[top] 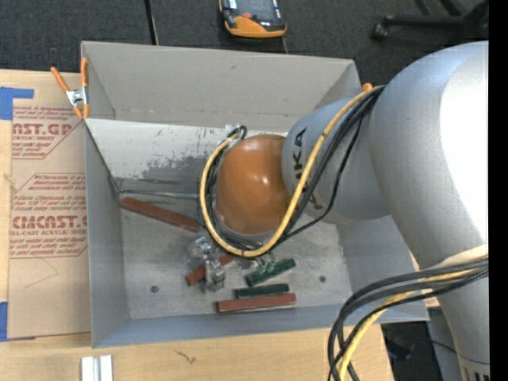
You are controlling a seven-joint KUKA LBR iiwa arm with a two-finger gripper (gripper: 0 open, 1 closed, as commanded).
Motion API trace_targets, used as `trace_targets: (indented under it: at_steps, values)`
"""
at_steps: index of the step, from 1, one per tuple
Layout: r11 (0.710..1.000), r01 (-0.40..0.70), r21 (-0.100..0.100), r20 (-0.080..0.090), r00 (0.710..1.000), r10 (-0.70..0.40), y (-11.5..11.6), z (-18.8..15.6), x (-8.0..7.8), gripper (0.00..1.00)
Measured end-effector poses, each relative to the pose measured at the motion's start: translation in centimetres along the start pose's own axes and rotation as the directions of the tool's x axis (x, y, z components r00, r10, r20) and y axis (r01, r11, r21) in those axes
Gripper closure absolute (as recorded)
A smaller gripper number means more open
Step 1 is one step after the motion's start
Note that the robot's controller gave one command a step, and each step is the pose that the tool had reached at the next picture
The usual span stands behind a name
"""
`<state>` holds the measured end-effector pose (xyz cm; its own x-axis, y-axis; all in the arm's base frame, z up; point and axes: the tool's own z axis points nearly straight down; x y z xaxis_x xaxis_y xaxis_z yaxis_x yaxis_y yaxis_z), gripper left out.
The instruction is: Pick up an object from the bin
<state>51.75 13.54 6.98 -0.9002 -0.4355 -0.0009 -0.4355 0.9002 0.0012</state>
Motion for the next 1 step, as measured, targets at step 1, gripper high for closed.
trace_targets:
  at_steps: [1]
  values:
    - [1.0,0.0,0.0,0.0,1.0,0.0,0.0,0.0,0.0,1.0]
